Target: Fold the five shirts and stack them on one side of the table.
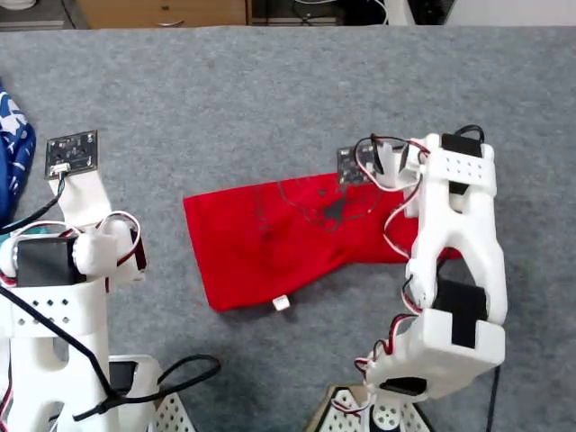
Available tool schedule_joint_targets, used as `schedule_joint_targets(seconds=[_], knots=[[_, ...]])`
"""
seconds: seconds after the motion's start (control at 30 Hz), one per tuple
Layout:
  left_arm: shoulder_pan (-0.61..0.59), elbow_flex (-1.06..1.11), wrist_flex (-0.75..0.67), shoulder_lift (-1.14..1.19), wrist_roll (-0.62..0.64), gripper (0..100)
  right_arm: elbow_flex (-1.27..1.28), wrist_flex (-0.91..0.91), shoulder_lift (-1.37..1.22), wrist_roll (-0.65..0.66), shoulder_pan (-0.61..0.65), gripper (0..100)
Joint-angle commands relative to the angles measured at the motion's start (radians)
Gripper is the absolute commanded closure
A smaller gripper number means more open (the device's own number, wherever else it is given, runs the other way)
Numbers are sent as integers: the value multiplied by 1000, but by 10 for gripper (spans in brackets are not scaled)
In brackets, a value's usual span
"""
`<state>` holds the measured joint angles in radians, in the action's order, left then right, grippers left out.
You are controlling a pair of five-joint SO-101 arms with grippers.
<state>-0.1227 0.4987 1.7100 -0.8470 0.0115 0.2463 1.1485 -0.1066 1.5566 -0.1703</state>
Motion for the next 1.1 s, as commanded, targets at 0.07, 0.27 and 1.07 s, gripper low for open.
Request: schedule_joint_targets(seconds=[0.07, 0.27, 1.07], knots=[[-6, -3, -9, 2, 2, 981, -35, 149, 200, -12, -10, 902], [-8, 17, -61, 27, 11, 981, 70, 253, 371, -203, -27, 993], [104, -482, -37, 963, 377, 753, 8, 342, 332, -393, -354, 993]])
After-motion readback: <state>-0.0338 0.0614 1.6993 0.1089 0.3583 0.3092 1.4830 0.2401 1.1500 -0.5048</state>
